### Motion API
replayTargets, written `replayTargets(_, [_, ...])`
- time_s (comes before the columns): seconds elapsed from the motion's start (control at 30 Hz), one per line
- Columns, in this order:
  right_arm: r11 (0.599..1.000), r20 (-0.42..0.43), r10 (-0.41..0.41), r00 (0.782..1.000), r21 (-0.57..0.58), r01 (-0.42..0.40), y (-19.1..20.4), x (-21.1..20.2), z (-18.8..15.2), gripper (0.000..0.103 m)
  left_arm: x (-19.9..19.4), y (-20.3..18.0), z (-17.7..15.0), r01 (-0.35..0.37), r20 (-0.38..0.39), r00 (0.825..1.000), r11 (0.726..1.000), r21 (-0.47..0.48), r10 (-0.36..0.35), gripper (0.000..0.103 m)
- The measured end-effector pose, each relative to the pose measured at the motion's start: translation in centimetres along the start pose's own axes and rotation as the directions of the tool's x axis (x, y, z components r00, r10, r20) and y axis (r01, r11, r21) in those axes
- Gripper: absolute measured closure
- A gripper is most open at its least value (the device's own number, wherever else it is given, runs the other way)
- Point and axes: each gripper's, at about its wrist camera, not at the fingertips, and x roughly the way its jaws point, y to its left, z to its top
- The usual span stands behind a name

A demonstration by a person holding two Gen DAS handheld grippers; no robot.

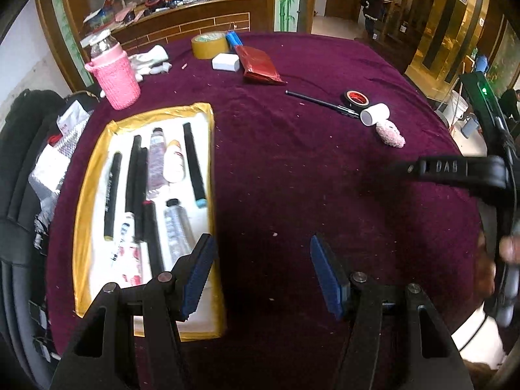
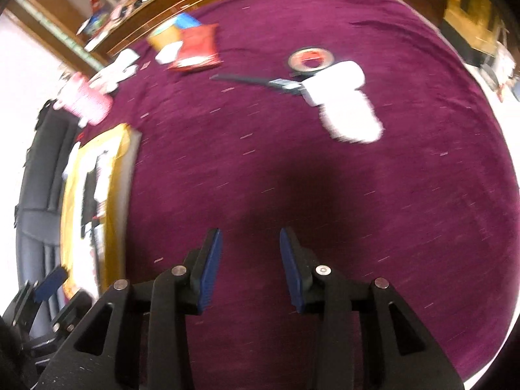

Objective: Organize objects

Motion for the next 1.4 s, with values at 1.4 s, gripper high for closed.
replayTargets(1.4, [0.94,-0.281,0.205,0.937,-0.211,-0.269,0.4,8.4,9.4,0.056,4.1,-0.3,-1.9,0.083,-0.093,0.99,0.966,-0.245,-0.108,0.048])
